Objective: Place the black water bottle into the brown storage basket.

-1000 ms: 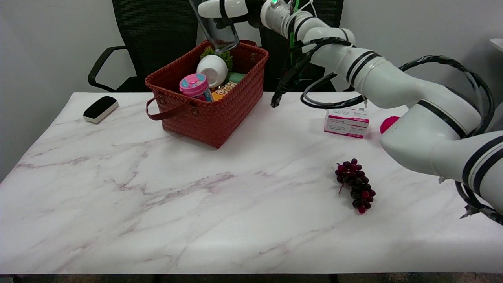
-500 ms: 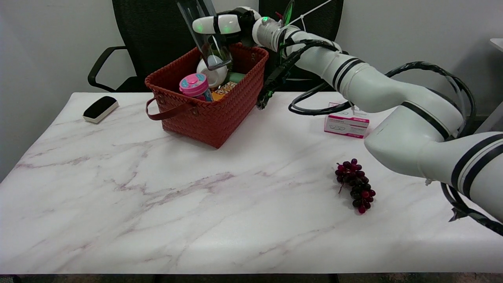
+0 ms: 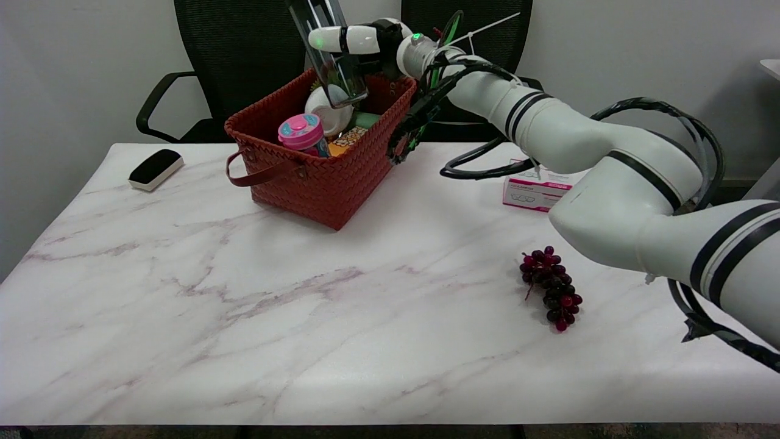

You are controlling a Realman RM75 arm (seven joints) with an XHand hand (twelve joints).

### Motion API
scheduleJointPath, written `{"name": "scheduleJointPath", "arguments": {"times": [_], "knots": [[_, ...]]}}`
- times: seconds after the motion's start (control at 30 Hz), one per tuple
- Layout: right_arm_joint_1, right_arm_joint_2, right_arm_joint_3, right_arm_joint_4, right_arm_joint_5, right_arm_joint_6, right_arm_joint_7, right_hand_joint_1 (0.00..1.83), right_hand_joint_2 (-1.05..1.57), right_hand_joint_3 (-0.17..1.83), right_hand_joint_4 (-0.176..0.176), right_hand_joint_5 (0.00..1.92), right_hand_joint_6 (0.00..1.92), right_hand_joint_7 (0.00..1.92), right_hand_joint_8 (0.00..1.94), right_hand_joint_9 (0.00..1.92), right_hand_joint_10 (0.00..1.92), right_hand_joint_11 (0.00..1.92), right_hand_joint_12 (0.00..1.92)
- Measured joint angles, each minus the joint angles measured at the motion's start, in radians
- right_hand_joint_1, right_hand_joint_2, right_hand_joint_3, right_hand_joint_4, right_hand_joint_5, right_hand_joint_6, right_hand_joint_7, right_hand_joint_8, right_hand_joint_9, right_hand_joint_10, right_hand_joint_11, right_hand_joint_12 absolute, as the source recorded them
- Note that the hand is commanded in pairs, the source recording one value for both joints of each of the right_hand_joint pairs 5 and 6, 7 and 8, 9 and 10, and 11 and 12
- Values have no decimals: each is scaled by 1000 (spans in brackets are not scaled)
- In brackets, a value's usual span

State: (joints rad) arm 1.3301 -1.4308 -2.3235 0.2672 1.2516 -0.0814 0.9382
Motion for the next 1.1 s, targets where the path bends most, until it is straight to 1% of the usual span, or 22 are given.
{"name": "scheduleJointPath", "arguments": {"times": [0.43,0.5,0.6,0.63,0.67,0.7,0.73,0.8,0.87,0.93,1.1], "knots": [[-8,-23,12,-42,16,27,-13,1225,1161,543,0,905,905,1215,1215,1144,1144,956,956],[-12,-23,13,-42,16,27,-14,1231,1126,570,0,899,899,1211,1211,1122,1122,864,864],[-20,-22,14,-35,17,27,-15,1249,1031,630,0,882,882,1200,1200,1038,1038,468,468],[-23,-21,15,-30,17,27,-16,1255,998,648,0,877,877,1196,1196,984,984,397,397],[-26,-20,15,-26,17,27,-17,1259,975,663,0,874,874,1192,1192,923,923,368,368],[-29,-18,15,-21,17,27,-18,1266,939,688,0,871,871,1186,1186,772,772,341,341],[-34,-16,15,-14,17,27,-20,1274,889,720,0,864,864,1172,1172,559,559,312,312],[-43,-11,15,-1,18,26,-25,1281,809,754,0,851,851,1117,1117,444,444,227,227],[-52,-7,17,11,20,26,-29,1285,761,772,0,842,842,1059,1059,387,387,168,168],[-61,-3,21,22,20,26,-33,1289,696,800,0,829,829,943,943,329,329,107,107],[-74,4,31,40,22,26,-41,1289,623,816,0,806,806,837,837,280,280,46,46]]}}
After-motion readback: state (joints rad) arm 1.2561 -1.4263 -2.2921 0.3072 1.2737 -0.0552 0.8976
